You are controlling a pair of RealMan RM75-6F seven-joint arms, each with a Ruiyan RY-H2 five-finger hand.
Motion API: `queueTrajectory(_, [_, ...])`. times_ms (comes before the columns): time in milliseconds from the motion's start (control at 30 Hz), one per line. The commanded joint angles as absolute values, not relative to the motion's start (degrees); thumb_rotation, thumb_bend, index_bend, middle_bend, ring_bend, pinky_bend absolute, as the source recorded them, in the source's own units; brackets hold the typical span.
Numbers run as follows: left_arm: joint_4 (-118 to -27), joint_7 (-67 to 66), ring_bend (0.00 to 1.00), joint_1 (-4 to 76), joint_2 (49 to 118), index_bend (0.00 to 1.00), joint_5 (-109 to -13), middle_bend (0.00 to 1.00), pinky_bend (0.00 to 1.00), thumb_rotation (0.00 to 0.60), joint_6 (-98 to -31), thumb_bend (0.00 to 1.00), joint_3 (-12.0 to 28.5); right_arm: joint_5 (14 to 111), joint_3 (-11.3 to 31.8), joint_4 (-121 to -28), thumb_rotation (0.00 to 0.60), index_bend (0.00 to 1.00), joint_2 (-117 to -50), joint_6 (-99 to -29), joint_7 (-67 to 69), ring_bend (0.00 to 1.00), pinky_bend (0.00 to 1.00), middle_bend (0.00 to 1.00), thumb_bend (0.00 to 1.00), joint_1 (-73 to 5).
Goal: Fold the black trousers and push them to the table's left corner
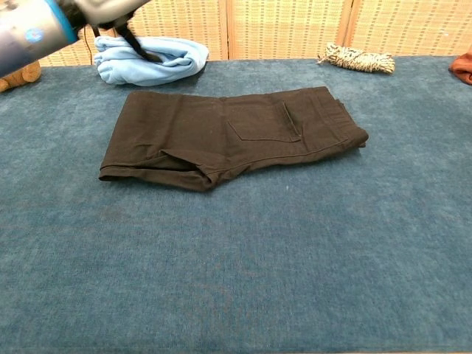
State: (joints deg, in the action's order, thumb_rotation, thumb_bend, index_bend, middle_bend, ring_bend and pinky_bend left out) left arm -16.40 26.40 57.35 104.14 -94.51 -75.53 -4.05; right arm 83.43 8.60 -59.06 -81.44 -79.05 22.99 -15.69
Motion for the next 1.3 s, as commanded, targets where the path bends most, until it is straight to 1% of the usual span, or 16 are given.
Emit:
queueTrajectory(33, [-15.9,29.6,0.00,53.1,102.0,0.00,-97.6,0.00,0.18,0.600,-78.0,0.07,-7.7,83.6,8.4,-59.2,0.600,0.02,-81.7,-78.7,22.2,0.00,0.15,0.00,0.00,-16.0])
queueTrajectory(133, [-14.9,32.0,0.00,49.3,101.3,0.00,-99.0,0.00,0.22,0.600,-79.9,0.07,-9.9,83.9,8.2,-59.3,0.600,0.02,-82.0,-78.5,21.5,0.00,0.15,0.00,0.00,-16.2])
queueTrajectory(300, [-11.8,34.4,0.00,45.6,101.3,0.00,-100.4,0.00,0.27,0.600,-79.8,0.08,-11.9,84.1,7.9,-59.4,0.600,0.02,-82.3,-78.3,20.8,0.00,0.15,0.00,0.00,-16.4])
queueTrajectory(533, [-8.3,36.3,0.03,41.6,101.6,0.00,-102.4,0.00,0.30,0.600,-76.0,0.08,-14.7,83.6,8.1,-59.1,0.600,0.02,-82.4,-78.3,20.7,0.00,0.15,0.00,0.00,-16.3])
queueTrajectory(767, [-7.4,35.6,0.04,41.8,102.4,0.00,-104.2,0.00,0.30,0.600,-72.8,0.08,-16.5,83.1,8.3,-58.9,0.600,0.01,-82.3,-78.2,20.9,0.00,0.15,0.00,0.00,-16.2])
queueTrajectory(867, [-7.5,35.4,0.06,42.6,103.0,0.03,-104.6,0.01,0.28,0.600,-72.2,0.07,-16.9,83.0,8.4,-58.8,0.600,0.01,-82.3,-78.1,20.8,0.00,0.15,0.00,0.00,-16.2])
queueTrajectory(1033, [-7.7,34.9,0.11,44.1,104.5,0.15,-105.1,0.11,0.24,0.600,-70.6,0.05,-17.1,82.3,8.8,-58.5,0.600,0.01,-82.1,-78.0,21.2,0.00,0.15,0.00,0.00,-16.0])
queueTrajectory(1200, [-7.6,34.5,0.15,45.2,106.1,0.20,-104.7,0.14,0.15,0.600,-69.9,0.04,-16.5,81.9,9.1,-58.2,0.600,0.01,-81.9,-78.1,21.7,0.00,0.15,0.00,0.00,-15.8])
queueTrajectory(1300, [-7.6,34.3,0.17,45.7,106.6,0.22,-104.5,0.16,0.14,0.600,-69.6,0.04,-16.3,81.8,9.2,-58.2,0.600,0.01,-81.9,-78.2,21.8,0.00,0.15,0.00,0.00,-15.8])
